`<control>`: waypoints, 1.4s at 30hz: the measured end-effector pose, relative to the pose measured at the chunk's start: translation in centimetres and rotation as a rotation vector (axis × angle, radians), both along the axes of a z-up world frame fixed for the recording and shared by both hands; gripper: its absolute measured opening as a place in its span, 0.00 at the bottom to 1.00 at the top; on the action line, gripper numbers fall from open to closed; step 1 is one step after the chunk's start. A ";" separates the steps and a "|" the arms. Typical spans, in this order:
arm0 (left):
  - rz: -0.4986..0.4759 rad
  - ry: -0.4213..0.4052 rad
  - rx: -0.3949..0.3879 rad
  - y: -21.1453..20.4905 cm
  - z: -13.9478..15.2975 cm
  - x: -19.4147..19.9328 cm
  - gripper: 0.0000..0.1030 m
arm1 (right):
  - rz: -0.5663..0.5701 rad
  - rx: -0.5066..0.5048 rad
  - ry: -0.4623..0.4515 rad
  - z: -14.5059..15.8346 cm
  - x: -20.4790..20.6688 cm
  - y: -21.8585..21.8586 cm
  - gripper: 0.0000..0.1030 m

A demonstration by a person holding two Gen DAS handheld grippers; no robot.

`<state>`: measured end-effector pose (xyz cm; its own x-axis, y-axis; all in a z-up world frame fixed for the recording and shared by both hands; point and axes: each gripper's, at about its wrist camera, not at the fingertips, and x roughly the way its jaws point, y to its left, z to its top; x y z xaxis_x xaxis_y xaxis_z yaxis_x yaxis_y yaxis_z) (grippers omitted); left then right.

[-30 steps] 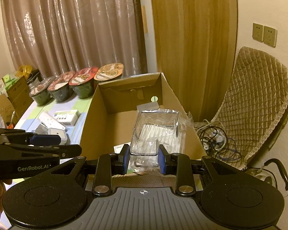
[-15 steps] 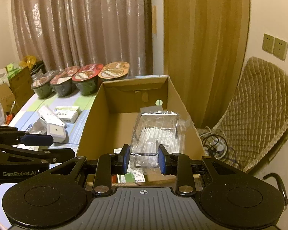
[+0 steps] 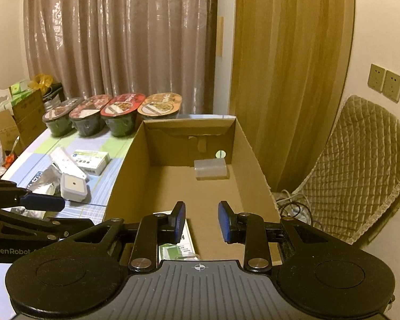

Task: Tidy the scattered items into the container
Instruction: 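Open both grippers to drop the red packet and clear tray into the box, then move both tools back toward the table items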

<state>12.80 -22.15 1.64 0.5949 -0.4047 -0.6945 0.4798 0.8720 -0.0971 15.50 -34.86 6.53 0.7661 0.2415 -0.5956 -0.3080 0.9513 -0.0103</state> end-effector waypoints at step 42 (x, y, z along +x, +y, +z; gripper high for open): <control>0.356 0.036 0.016 19.2 -1.1 -4.7 0.67 | 0.299 0.018 0.074 1.2 -5.8 11.7 0.33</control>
